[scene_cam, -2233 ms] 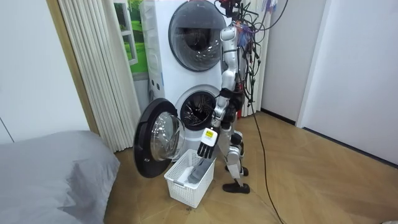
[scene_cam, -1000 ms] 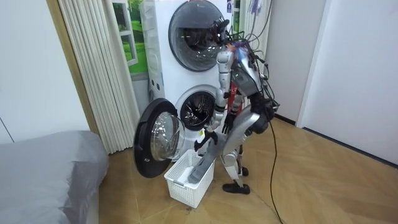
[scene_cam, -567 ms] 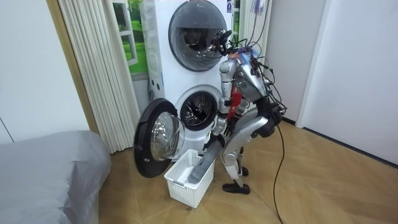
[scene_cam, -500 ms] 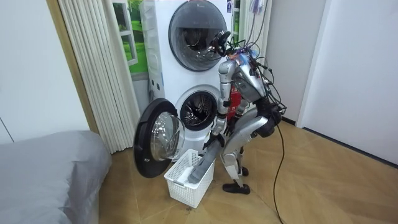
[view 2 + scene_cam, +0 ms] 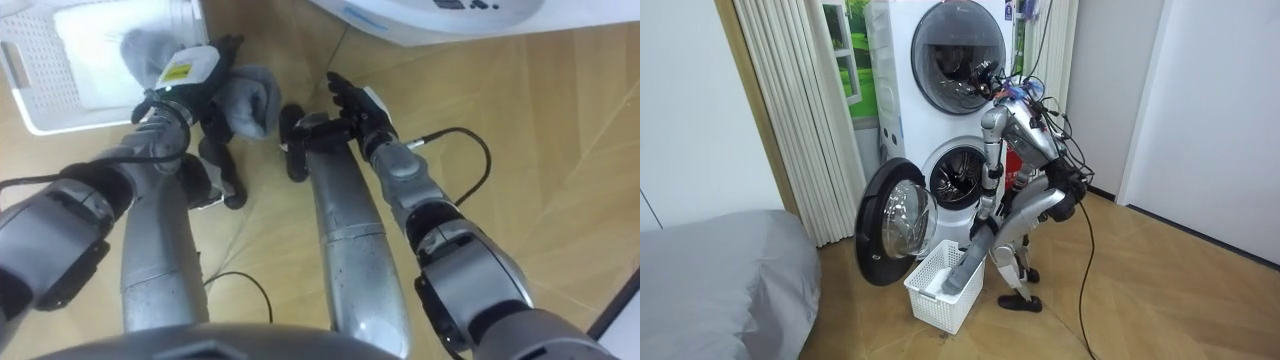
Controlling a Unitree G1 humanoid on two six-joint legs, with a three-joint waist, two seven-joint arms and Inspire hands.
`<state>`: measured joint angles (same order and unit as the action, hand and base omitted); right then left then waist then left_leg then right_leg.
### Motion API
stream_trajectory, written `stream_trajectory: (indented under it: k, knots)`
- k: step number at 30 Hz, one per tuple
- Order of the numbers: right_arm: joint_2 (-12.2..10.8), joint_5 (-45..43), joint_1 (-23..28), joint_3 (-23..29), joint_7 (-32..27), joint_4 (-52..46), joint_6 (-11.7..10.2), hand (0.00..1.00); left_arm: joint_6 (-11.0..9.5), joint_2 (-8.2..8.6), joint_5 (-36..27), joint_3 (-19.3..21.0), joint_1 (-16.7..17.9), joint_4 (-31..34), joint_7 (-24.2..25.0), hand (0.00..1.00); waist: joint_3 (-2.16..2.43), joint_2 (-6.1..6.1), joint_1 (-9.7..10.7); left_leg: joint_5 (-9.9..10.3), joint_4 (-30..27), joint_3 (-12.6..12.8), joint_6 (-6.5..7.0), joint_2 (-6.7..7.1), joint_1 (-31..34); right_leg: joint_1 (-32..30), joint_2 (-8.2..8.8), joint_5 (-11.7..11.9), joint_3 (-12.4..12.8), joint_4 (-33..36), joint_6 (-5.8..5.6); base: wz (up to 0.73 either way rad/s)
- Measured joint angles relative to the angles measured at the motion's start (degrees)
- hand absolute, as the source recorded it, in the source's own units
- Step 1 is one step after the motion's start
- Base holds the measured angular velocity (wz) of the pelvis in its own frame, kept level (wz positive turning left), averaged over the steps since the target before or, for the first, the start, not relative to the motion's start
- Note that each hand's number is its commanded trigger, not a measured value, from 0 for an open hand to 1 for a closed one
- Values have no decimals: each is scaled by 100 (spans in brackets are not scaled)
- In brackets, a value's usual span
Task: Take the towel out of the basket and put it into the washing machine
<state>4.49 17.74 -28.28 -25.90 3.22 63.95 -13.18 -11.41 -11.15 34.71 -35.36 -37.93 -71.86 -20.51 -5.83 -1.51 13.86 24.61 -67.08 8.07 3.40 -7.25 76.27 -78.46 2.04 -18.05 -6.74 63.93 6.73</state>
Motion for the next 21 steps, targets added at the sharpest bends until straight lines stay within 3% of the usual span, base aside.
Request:
stream_trajectory:
  k: [8,16,21]
  knots:
    - [1,11,-19,-5,4,-14,-2,0,5,-169,94,-197,-199,2,111,100,4,-32,5,12,-21,-5,10,2,63,-55,1,-1,-3,0,-4,0]
    - [-8,376,21,-116,30,145,7,0,5,-102,91,-305,-56,-5,121,100,12,-67,3,8,107,33,5,2,-188,166,-14,-5,23,-98,-10,0]
    - [14,576,167,-140,-3,391,12,0,-18,-41,88,-271,157,-4,113,100,17,-81,1,0,388,73,-5,6,-711,680,-24,4,32,-371,-27,0]
